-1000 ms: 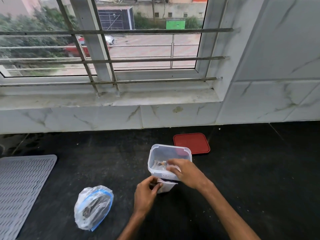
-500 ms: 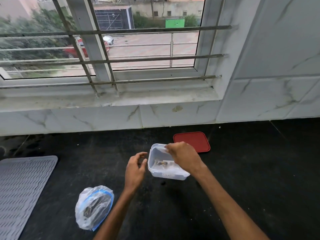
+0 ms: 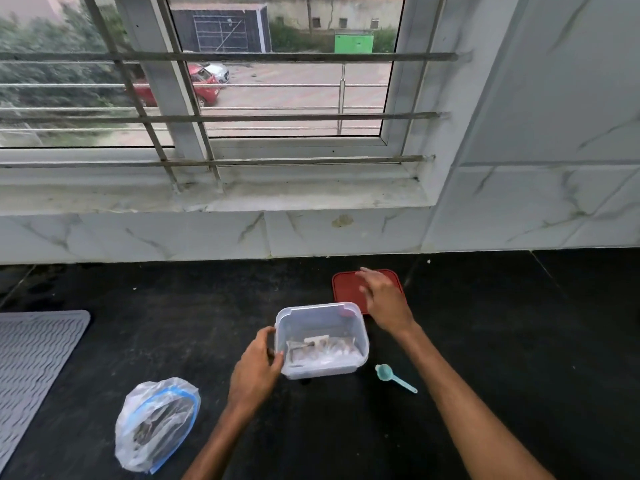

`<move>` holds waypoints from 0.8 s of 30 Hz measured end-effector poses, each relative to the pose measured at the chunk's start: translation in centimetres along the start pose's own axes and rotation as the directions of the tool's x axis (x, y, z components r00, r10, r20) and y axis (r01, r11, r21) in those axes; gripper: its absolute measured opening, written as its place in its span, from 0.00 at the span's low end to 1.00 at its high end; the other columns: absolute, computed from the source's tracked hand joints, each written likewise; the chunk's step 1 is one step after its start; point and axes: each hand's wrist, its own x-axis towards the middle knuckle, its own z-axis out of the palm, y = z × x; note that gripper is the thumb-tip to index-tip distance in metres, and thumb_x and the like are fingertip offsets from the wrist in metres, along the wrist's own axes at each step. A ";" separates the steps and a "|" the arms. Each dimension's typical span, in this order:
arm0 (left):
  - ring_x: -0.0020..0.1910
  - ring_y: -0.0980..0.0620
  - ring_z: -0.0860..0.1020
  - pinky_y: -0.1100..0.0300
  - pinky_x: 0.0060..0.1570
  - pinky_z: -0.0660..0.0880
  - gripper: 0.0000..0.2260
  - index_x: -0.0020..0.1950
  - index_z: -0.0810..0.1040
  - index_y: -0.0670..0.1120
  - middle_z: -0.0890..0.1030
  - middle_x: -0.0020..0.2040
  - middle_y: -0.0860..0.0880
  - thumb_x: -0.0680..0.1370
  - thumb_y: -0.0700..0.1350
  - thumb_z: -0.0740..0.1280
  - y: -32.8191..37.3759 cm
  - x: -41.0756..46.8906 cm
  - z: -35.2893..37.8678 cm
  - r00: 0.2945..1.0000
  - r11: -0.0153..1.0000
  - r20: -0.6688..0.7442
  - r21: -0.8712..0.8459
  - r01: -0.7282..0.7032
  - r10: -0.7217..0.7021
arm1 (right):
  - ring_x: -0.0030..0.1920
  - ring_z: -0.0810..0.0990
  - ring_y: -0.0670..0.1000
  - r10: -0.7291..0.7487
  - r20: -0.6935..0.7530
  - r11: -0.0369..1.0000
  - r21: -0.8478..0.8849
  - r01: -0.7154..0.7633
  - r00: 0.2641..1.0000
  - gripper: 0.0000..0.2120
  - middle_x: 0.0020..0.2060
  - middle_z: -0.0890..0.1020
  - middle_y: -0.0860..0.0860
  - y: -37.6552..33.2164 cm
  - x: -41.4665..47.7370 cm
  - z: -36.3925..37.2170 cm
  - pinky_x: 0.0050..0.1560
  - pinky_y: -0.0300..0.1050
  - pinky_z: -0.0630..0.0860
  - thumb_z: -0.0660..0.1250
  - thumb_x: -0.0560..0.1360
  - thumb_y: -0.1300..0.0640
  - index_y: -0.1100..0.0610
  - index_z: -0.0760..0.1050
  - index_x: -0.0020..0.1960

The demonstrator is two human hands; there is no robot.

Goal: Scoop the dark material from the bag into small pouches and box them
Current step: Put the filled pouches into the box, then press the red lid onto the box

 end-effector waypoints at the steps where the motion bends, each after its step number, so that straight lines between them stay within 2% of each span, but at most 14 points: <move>1: 0.45 0.56 0.80 0.56 0.43 0.75 0.21 0.70 0.68 0.55 0.82 0.50 0.55 0.77 0.52 0.67 0.0 -0.5 0.0 1.000 1.000 -0.007 0.007 0.009 -0.009 | 0.74 0.67 0.53 0.032 0.100 0.997 -0.070 -0.025 0.994 0.23 0.74 0.70 0.53 1.5 0.7 0.0 0.73 0.46 0.63 0.67 0.78 0.60 0.56 0.71 0.72; 4: 0.46 0.57 0.79 0.54 0.45 0.75 0.21 0.70 0.66 0.57 0.80 0.53 0.57 0.78 0.55 0.66 0.1 -1.5 0.1 0.999 0.999 -0.024 0.025 0.034 -0.033 | 0.79 0.52 0.53 0.091 0.417 0.940 -0.337 0.061 0.904 0.35 0.80 0.54 0.50 4.8 1.9 0.8 0.76 0.57 0.59 0.70 0.76 0.46 0.47 0.59 0.78; 6: 0.49 0.56 0.79 0.54 0.46 0.76 0.21 0.70 0.66 0.57 0.80 0.56 0.57 0.79 0.54 0.65 0.3 -1.5 0.3 0.999 0.999 -0.035 0.027 0.042 -0.041 | 0.80 0.48 0.53 0.165 0.512 0.892 -0.442 0.093 0.843 0.41 0.80 0.52 0.50 5.7 1.9 1.4 0.75 0.62 0.55 0.71 0.73 0.42 0.47 0.54 0.80; 8: 0.49 0.55 0.79 0.54 0.46 0.75 0.20 0.70 0.67 0.56 0.80 0.56 0.55 0.79 0.54 0.66 0.4 -1.5 0.4 0.998 0.998 -0.042 0.029 0.055 -0.053 | 0.79 0.52 0.55 0.216 0.538 0.874 -0.478 0.083 0.815 0.43 0.80 0.54 0.52 5.6 1.4 2.4 0.75 0.63 0.56 0.72 0.72 0.44 0.49 0.54 0.80; 10: 0.48 0.53 0.79 0.54 0.46 0.75 0.19 0.68 0.68 0.57 0.80 0.52 0.55 0.78 0.53 0.66 0.1 -1.4 0.5 0.997 0.998 -0.051 0.022 0.061 -0.060 | 0.76 0.62 0.57 0.196 0.491 0.857 -0.507 0.095 0.849 0.36 0.77 0.62 0.56 5.2 0.4 3.3 0.72 0.60 0.61 0.72 0.74 0.48 0.52 0.60 0.77; 12: 0.48 0.52 0.78 0.54 0.46 0.75 0.18 0.67 0.69 0.57 0.80 0.51 0.54 0.78 0.52 0.67 0.2 -1.4 0.8 0.997 0.998 -0.058 0.014 0.059 -0.058 | 0.65 0.76 0.59 0.058 0.434 0.773 -0.590 0.234 0.899 0.24 0.67 0.75 0.59 5.4 -0.7 3.9 0.65 0.55 0.68 0.68 0.76 0.52 0.55 0.68 0.70; 14: 0.49 0.53 0.78 0.54 0.46 0.75 0.19 0.68 0.69 0.56 0.80 0.54 0.53 0.78 0.52 0.67 0.3 -1.4 0.9 0.997 0.999 -0.064 0.013 0.052 -0.051 | 0.45 0.84 0.54 -0.072 0.452 0.623 -0.676 0.394 0.889 0.16 0.46 0.85 0.57 5.7 -2.0 4.0 0.47 0.48 0.77 0.72 0.70 0.55 0.54 0.78 0.56; 15: 0.49 0.53 0.78 0.53 0.47 0.75 0.19 0.69 0.69 0.56 0.80 0.55 0.53 0.78 0.51 0.67 0.2 -1.4 1.0 0.996 0.999 -0.069 0.020 0.050 -0.049 | 0.34 0.83 0.51 -0.117 0.481 0.571 -0.684 0.455 0.869 0.13 0.34 0.84 0.54 5.9 -2.6 4.1 0.35 0.43 0.77 0.75 0.64 0.56 0.53 0.81 0.47; 16: 0.49 0.53 0.78 0.53 0.47 0.75 0.20 0.70 0.68 0.56 0.79 0.55 0.52 0.79 0.51 0.67 0.2 -1.6 1.0 0.996 0.998 -0.070 0.028 0.055 -0.053 | 0.27 0.80 0.49 -0.149 0.508 0.527 -0.685 0.502 0.849 0.09 0.27 0.80 0.52 6.2 -3.2 4.1 0.28 0.40 0.73 0.74 0.61 0.57 0.53 0.81 0.41; 17: 0.49 0.53 0.77 0.53 0.47 0.75 0.20 0.70 0.68 0.57 0.79 0.55 0.52 0.79 0.51 0.67 0.2 -1.6 1.0 0.996 0.998 -0.070 0.033 0.057 -0.055 | 0.24 0.78 0.48 -0.194 0.498 0.484 -0.701 0.524 0.845 0.05 0.24 0.78 0.50 6.5 -3.3 4.0 0.25 0.39 0.71 0.70 0.62 0.59 0.53 0.81 0.38; 19: 0.49 0.53 0.78 0.53 0.47 0.75 0.20 0.71 0.68 0.56 0.79 0.55 0.52 0.79 0.51 0.66 0.2 -1.9 0.9 0.997 0.998 -0.065 0.039 0.055 -0.053 | 0.24 0.77 0.49 -0.295 0.444 0.419 -0.736 0.532 0.846 0.07 0.24 0.78 0.49 6.5 -3.1 3.0 0.24 0.39 0.71 0.65 0.64 0.62 0.54 0.80 0.38; 20: 0.50 0.53 0.78 0.53 0.47 0.75 0.21 0.71 0.68 0.56 0.79 0.56 0.52 0.79 0.50 0.66 0.4 -2.1 0.9 0.997 0.998 -0.062 0.040 0.054 -0.052 | 0.24 0.77 0.50 -0.349 0.392 0.430 -0.740 0.517 0.851 0.04 0.25 0.78 0.49 6.0 -2.8 1.9 0.25 0.40 0.71 0.69 0.64 0.61 0.54 0.80 0.38; 22: 0.50 0.54 0.78 0.54 0.48 0.75 0.21 0.71 0.68 0.55 0.79 0.59 0.52 0.79 0.50 0.66 0.5 -2.6 0.5 0.998 0.999 -0.056 0.032 0.036 -0.034 | 0.27 0.78 0.52 -0.425 0.232 0.537 -0.714 0.450 0.875 0.12 0.28 0.78 0.50 4.9 -1.6 -0.6 0.26 0.43 0.72 0.77 0.61 0.57 0.54 0.78 0.42; 24: 0.50 0.56 0.78 0.56 0.48 0.74 0.21 0.71 0.69 0.55 0.78 0.60 0.54 0.79 0.50 0.67 0.5 -3.0 0.4 0.998 1.000 -0.056 0.002 0.006 -0.006 | 0.32 0.78 0.54 -0.393 -0.036 0.748 -0.593 0.297 0.919 0.19 0.34 0.78 0.52 3.6 -0.7 -3.7 0.30 0.47 0.74 0.78 0.63 0.55 0.55 0.79 0.52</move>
